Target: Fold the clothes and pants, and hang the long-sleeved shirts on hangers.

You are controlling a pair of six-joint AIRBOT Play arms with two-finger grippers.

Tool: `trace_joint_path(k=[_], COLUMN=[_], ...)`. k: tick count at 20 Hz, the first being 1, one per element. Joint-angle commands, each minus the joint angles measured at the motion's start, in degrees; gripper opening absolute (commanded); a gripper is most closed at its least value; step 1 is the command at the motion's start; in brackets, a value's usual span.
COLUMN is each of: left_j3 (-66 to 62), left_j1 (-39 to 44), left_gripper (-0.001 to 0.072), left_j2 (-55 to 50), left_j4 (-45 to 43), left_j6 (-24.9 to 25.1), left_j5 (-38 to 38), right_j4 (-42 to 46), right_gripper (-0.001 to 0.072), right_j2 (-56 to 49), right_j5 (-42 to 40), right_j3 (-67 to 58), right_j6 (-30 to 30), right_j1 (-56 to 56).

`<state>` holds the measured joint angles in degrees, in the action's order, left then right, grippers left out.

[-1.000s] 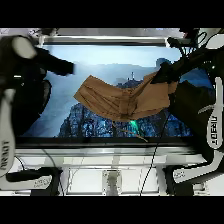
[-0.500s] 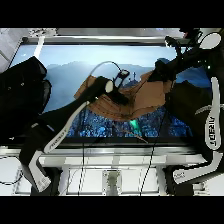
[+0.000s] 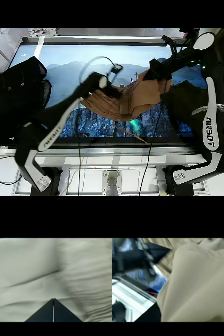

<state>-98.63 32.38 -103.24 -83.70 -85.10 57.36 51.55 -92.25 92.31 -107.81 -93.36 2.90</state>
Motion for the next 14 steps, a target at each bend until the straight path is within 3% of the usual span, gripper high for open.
trace_joint_path(k=[1, 4, 8, 9, 10, 12, 14], left_j3=[0.0, 0.0, 0.0, 0.0, 0.0, 0.0, 0.0], left_j1=[-8.5, -15.3, -20.4, -21.3, -22.0, -23.1, -23.8], left_gripper=[0.0013, 0.0013, 0.0013, 0.0013, 0.0013, 0.0013, 0.0013], left_j2=[5.9, 10.1, 12.8, 13.0, 13.1, 13.1, 13.2], left_j4=[-4.3, -4.3, -4.3, -4.3, -4.3, -4.3, -4.4], left_j6=[0.0, 0.0, 0.7, 0.7, 0.6, 0.6, 0.6], left_j5=[6.3, 8.2, 10.2, 11.0, 11.4, 11.5, 12.4], right_j4=[0.3, -0.2, -0.7, -0.9, -1.1, -1.1, 1.5], right_gripper=[0.0012, 0.0012, 0.0019, 0.0145, 0.0397, 0.0423, 0.0423], right_j2=[-0.9, -4.3, -10.2, -11.3, -12.1, -12.3, -12.1], right_j5=[-9.8, -21.7, -45.6, -52.1, -58.7, -66.5, -61.9], right_j3=[-0.1, -0.1, -0.1, -0.1, -0.1, -0.2, -2.8], right_j6=[-5.4, -6.4, -3.5, -1.8, -1.4, 0.7, 3.0], right_j1=[5.2, 13.1, 24.9, 27.1, 29.2, 31.3, 29.2])
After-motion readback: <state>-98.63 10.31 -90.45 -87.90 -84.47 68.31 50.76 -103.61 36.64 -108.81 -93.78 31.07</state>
